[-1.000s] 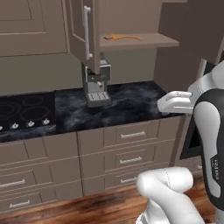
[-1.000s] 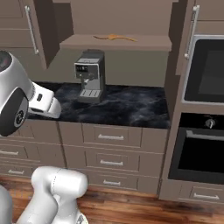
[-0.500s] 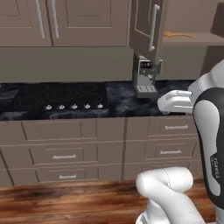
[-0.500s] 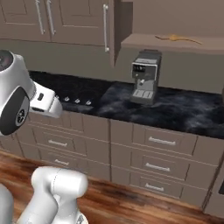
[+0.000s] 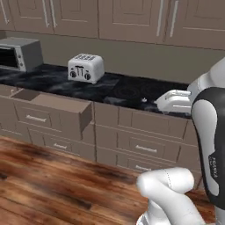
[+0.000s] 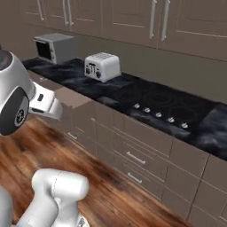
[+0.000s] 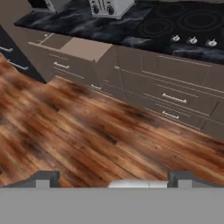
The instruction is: Organize the utensils by type. Pick up the wooden spoons from the counter and place them in the open cabinet. Then pick up the metallic utensils from the counter and place them in the open drawer.
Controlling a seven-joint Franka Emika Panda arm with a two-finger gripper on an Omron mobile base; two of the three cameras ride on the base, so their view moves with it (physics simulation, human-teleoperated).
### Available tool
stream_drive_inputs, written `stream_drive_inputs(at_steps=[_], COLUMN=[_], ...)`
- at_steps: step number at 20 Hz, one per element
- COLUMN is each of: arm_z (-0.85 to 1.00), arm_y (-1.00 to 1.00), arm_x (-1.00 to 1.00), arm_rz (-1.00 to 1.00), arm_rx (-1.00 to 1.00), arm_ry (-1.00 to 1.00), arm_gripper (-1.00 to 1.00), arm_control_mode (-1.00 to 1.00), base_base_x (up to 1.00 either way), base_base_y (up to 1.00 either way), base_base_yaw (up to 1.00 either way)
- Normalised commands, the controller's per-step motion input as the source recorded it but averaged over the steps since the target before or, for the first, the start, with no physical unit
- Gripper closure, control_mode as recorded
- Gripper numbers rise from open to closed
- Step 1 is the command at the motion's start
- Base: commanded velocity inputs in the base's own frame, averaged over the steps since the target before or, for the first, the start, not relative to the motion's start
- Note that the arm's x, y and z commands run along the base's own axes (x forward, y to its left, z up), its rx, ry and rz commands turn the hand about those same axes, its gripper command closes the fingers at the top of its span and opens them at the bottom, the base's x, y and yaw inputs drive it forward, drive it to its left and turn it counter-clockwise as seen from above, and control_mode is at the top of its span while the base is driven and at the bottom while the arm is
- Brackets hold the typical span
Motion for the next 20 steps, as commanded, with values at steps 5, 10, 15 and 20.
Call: stream_drive_inputs(at_steps=[5, 10, 15, 20], arm_z=[0.00, 0.00, 0.00, 0.00], arm_y=[0.00, 0.00, 0.00, 0.00], arm_x=[0.00, 0.00, 0.00, 0.00], arm_rz=[0.00, 0.00, 0.00, 0.00], arm_rx=[0.00, 0.00, 0.00, 0.00], arm_ry=[0.00, 0.00, 0.00, 0.00], arm_gripper=[-1.00, -1.00, -1.00, -1.00], arm_control_mode=[1.00, 1.00, 1.00, 1.00], base_base_x=[0.00, 0.00, 0.12, 0.80], base_base_y=[0.88, 0.74, 0.58, 0.22], base_base_yaw=[0.68, 0.72, 0.69, 0.47])
